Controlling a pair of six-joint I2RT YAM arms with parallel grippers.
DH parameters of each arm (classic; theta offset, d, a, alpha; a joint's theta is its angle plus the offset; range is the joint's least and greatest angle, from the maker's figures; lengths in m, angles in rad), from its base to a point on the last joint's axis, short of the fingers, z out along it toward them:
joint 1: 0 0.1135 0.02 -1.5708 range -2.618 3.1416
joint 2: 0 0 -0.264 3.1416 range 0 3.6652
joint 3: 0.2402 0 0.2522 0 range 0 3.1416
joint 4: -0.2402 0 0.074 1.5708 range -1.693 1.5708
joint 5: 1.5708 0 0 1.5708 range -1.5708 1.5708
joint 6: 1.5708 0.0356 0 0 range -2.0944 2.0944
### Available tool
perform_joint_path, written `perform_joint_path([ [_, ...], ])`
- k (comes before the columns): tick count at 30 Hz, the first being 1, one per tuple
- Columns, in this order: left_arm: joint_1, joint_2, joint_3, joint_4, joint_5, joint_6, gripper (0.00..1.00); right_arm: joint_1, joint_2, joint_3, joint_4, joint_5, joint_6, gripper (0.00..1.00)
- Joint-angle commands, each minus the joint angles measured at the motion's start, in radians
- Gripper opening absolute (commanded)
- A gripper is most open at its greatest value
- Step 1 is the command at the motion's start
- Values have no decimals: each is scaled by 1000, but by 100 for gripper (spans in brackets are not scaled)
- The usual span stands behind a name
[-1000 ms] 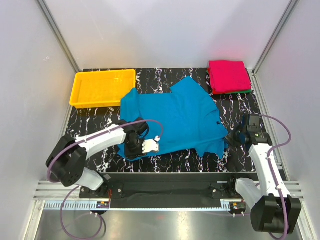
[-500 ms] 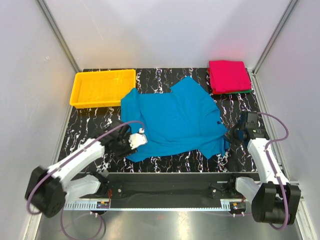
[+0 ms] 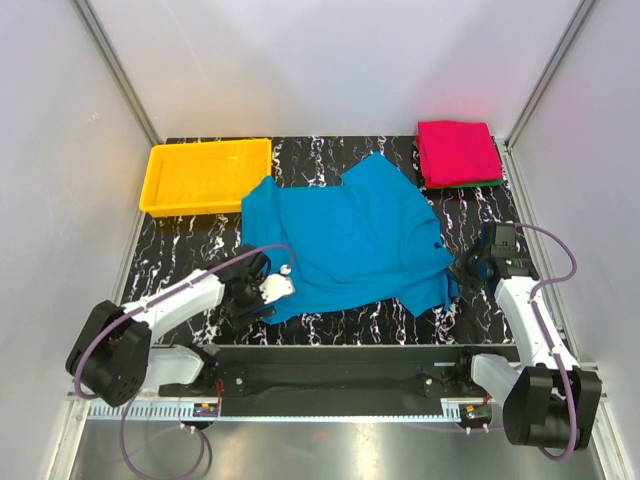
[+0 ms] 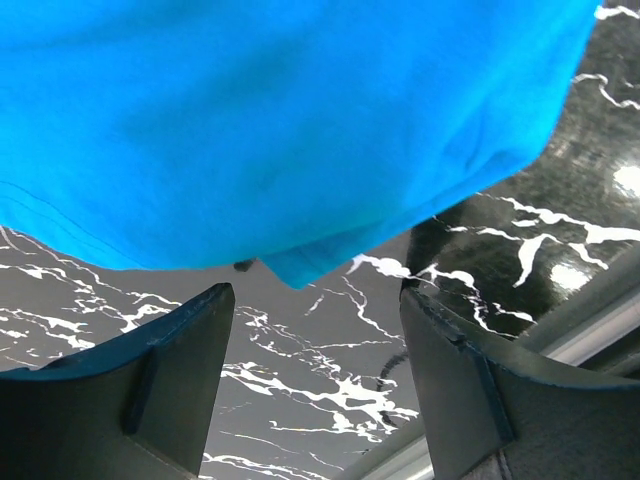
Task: Fold and stack the t-shirts
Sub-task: Flatten the tshirt out
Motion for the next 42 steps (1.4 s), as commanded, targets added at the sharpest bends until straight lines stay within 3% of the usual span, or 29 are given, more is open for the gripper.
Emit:
perform_joint_path([
  [1, -1, 32, 0, 144, -70, -14, 73, -4, -2, 4, 28, 10, -12, 0],
  [6, -1, 35, 48, 145, -55, -18, 73, -4, 21, 11, 37, 5, -16, 0],
  [13, -1, 55, 37, 95, 79, -27, 61, -3, 15, 22, 24, 30, -35, 0],
  [14, -1, 56, 20, 101, 83, -27, 54, -4, 15, 21, 24, 34, -38, 0],
  [17, -1, 79, 14, 122, 97, -55, 2, -4, 20, 21, 18, 40, -39, 0],
  [18, -1, 85, 20, 121, 96, -69, 0, -4, 20, 22, 11, 37, -38, 0],
  [22, 19, -25, 37, -23, -39, -101, 0, -4, -35, 73, -102, 72, -55, 0],
  [25, 105, -230, 104, -219, -96, -71, 0, -4, -138, 221, -219, 140, -78, 0],
  [26, 129, -322, 174, -270, -108, -69, 0, -4, -164, 263, -259, 161, -88, 0],
  [30, 134, -424, 432, -479, -173, -87, 0, -4, -233, 522, -333, 266, -134, 0],
  [34, 154, -436, 746, -595, -208, -98, 0, -4, -227, 819, -382, 248, -194, 0],
  [38, 159, -432, 958, -599, -272, -66, 0, -4, -220, 1003, -416, 217, -260, 0],
  [42, 159, -381, 1065, -542, -323, -32, 0, -4, -151, 1097, -437, 120, -283, 0],
])
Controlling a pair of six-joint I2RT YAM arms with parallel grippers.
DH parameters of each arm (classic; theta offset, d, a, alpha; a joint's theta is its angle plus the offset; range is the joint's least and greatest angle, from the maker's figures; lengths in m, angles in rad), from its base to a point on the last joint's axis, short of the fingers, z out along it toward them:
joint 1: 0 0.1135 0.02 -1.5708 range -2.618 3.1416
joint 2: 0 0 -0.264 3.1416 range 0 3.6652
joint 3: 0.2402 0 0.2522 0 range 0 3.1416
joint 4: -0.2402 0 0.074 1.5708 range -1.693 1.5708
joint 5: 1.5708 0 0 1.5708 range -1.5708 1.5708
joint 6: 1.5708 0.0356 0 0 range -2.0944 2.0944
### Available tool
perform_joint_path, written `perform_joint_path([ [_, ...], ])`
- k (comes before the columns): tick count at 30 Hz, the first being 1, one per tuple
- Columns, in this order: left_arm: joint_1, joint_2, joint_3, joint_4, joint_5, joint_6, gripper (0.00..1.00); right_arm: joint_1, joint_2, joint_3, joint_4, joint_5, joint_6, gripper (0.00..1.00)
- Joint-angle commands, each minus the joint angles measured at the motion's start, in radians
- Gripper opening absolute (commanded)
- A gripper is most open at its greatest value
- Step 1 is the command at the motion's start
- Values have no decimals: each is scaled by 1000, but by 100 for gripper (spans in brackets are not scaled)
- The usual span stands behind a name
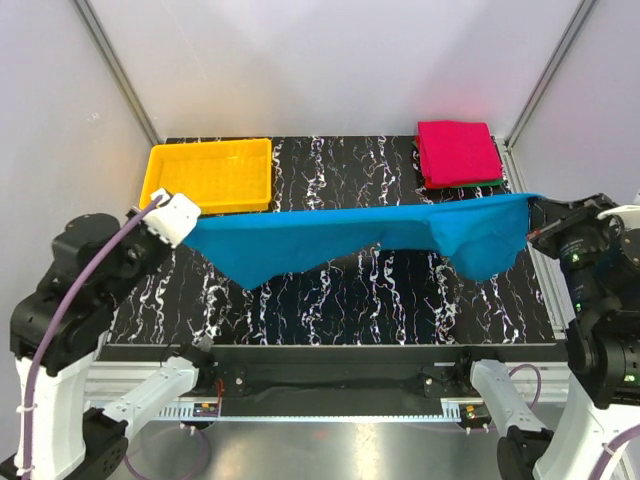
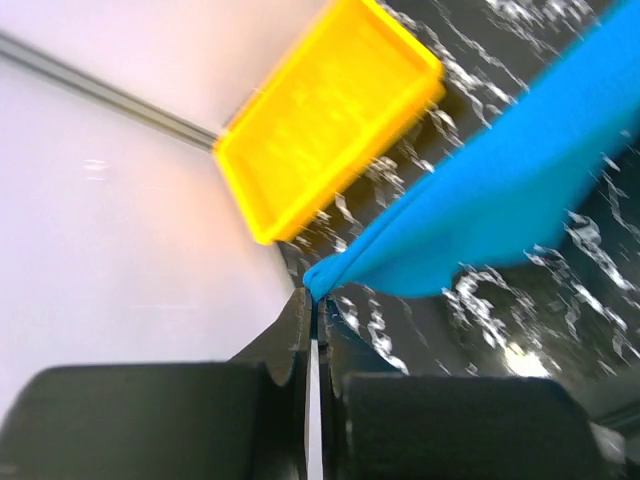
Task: Fold and stack the t-shirts
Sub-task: Flatten the tshirt out
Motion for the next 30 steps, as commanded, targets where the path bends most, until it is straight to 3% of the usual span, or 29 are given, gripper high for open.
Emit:
perform_joint_path([
  [1, 13, 62, 58, 16, -148, 51, 0, -5, 90, 43, -32, -18, -63, 0],
  [5, 13, 178, 29, 128, -152, 76, 0, -5, 187, -21, 98, -93, -20, 0],
  [9, 39, 344, 92, 260, -169, 99, 0, -5, 403, 24, 255, -139, -9, 0],
  [12, 88, 518, 303, 307, -152, 76, 0, -5, 599, 227, 318, -170, 0, 0],
  [16, 142, 724, 715, 334, -172, 18, 0, -5, 833, 667, 376, -219, 18, 0],
  [19, 150, 787, 793, 441, -201, 24, 0, -8, 1011, 1005, 344, -210, 37, 0],
  [21, 150, 764, 764, 504, -207, 30, 0, -11, 1049, 1083, 362, -209, 56, 0],
  [25, 151, 702, 680, 576, -174, 36, 0, -16, 909, 848, 561, -154, 49, 0],
  [30, 151, 605, 479, 635, -119, 68, 0, -16, 725, 608, 556, -104, -17, 0],
])
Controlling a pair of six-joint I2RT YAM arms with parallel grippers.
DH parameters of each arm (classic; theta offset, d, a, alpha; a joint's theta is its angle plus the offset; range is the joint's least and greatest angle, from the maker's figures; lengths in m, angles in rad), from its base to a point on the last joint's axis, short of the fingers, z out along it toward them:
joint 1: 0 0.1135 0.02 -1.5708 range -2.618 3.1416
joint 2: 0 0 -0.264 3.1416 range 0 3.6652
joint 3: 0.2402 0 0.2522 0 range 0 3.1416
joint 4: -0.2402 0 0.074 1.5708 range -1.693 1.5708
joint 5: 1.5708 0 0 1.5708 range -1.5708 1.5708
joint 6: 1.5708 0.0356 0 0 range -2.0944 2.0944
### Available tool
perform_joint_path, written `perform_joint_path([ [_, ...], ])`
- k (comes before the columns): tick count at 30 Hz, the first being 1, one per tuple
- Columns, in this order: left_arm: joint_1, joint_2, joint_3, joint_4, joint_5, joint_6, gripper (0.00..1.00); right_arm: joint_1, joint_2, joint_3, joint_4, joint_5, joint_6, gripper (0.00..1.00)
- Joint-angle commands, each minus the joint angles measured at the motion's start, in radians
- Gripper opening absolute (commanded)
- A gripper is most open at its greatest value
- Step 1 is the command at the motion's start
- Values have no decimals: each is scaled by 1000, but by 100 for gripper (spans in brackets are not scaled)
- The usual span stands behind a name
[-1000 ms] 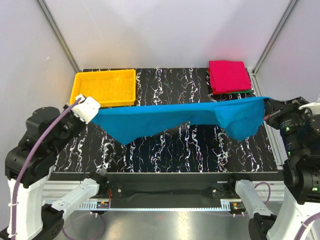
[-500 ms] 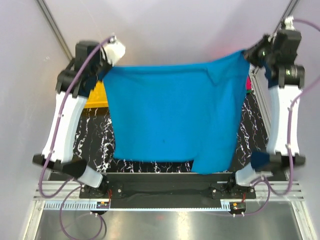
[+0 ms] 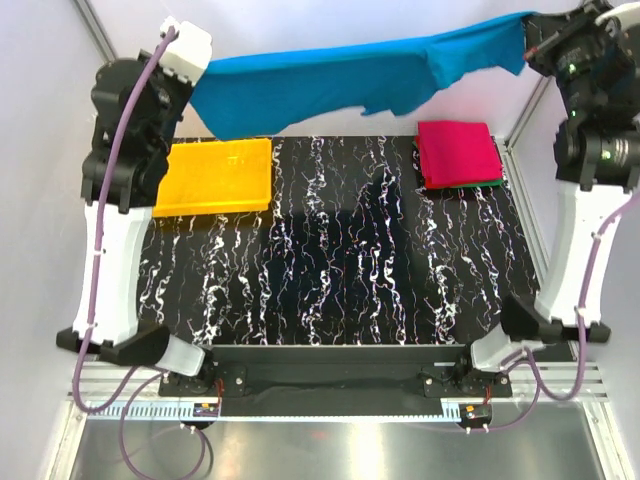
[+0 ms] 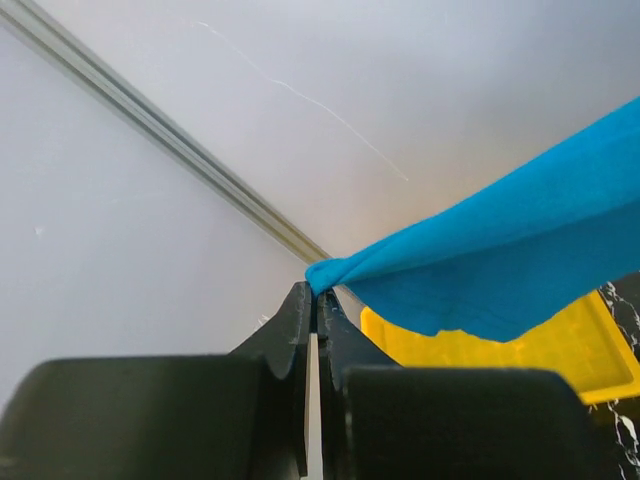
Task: Fold and stack the t-shirts
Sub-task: Flatten the tshirt out, then fold the tshirt
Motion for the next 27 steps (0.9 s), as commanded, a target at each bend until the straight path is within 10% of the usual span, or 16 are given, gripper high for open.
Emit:
perform_joint_path([
  [1, 12, -112, -210, 99, 32, 31, 0, -15, -142, -230, 87, 83, -49, 0],
  [12, 11, -432, -1032, -121, 434, 65, 0, -15, -794, -1290, -157, 209, 20, 0],
  [27, -89, -515, -1579, -277, 480, 110, 0, -15, -1078, -1775, -400, 74, 335, 0],
])
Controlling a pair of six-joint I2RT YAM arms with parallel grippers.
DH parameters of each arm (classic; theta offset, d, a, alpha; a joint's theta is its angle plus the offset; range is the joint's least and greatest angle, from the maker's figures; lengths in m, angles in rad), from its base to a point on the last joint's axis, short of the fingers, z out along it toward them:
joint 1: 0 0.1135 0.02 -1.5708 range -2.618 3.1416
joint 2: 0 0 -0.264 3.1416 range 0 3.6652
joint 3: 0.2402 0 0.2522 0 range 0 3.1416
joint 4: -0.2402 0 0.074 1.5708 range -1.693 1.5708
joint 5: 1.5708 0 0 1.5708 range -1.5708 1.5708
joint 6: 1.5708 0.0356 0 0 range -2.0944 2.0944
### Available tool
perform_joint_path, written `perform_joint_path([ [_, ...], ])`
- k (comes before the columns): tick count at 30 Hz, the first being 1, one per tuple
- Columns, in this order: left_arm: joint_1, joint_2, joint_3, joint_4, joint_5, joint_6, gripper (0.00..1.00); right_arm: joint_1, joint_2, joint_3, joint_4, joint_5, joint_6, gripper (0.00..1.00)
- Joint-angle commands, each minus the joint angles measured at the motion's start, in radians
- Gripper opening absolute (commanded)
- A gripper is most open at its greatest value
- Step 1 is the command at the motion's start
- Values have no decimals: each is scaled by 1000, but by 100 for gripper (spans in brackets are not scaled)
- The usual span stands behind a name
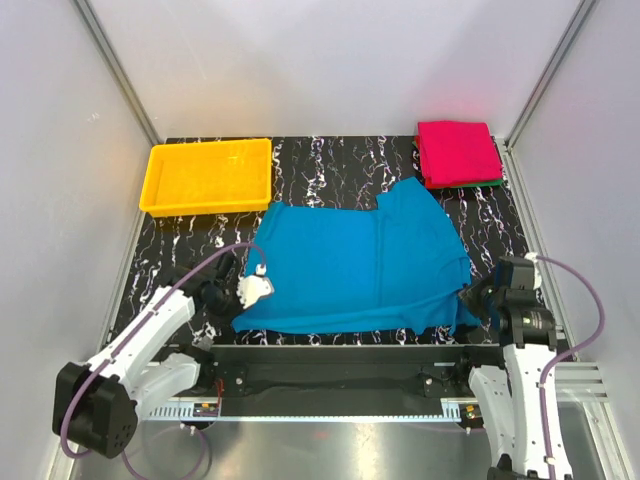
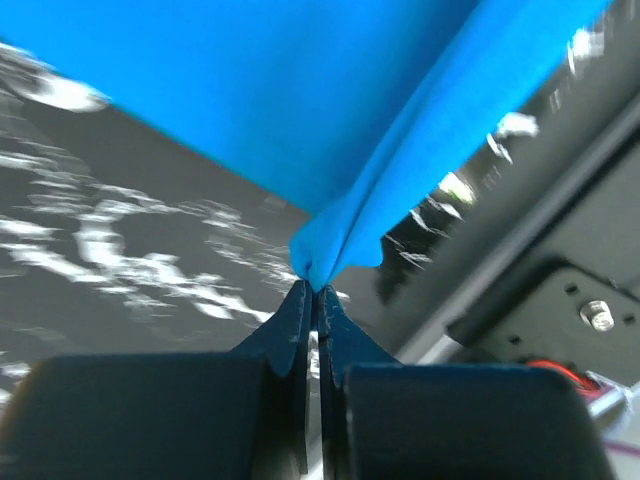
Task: Fold and stack the t-shirts
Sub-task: Fold the tshirt
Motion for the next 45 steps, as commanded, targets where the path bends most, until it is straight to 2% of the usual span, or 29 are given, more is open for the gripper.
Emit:
perform_joint_path([
  [1, -9, 25, -28, 13, -30, 22, 0, -6, 9, -79, 41, -52, 94, 0],
  [6, -9, 123, 41, 67, -58, 8, 0, -6, 83, -174, 205, -52, 107, 0],
  [15, -9, 350, 192, 210, -125, -85, 0, -6, 308, -150, 418, 110, 44, 0],
  [19, -9, 419, 227, 254, -151, -95, 0, -6, 415, -110, 458, 196, -22, 0],
  [22, -9, 476, 252, 280, -161, -99, 0, -6, 507, -87, 489, 200, -62, 0],
  [31, -9, 559, 299, 320, -194, -104, 0, -6, 610, -52, 529, 209, -108, 0],
  [33, -9, 573, 318, 326, -196, -110, 8, -6, 633, -49, 538, 203, -110, 0],
  [35, -9, 582, 336, 332, -193, -124, 28, -6, 664, -32, 546, 190, -116, 34],
  [36, -9, 588, 342, 334, -194, -131, 54, -6, 678, -15, 527, 189, -123, 51],
  [37, -9, 590, 350, 334, -194, -139, 65, -6, 707, 6, 501, 215, -120, 77],
  [39, -6, 582, 377, 329, -265, -171, 70, -8, 727, 89, 385, 264, -111, 91],
  [40, -5, 573, 385, 326, -282, -182, 70, -11, 732, 115, 345, 337, -102, 97],
  [43, 1, 521, 397, 303, -308, -228, 70, -28, 695, 168, 247, 361, -111, 100],
  [45, -5, 463, 364, 277, -225, -225, 68, -46, 667, 146, 204, 322, -84, 100],
])
